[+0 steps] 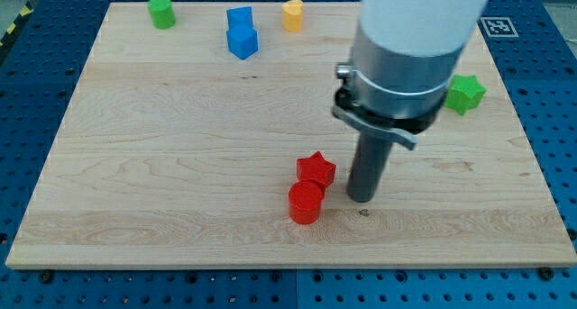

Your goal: Separate the red circle from the red star

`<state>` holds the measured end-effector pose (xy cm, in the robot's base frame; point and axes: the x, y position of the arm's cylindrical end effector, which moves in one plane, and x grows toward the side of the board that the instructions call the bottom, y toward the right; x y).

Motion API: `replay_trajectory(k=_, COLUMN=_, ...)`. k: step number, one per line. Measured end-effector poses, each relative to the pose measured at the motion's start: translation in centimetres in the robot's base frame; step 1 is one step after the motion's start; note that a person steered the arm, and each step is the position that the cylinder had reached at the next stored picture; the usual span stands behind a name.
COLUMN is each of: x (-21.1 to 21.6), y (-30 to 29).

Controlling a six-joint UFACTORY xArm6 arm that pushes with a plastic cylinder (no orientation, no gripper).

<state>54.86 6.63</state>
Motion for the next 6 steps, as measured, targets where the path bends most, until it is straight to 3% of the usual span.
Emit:
replay_trajectory(k=2, x=0.0, y=-3.9)
replay_trajectory(k=6, x=1.9, y=-4.5)
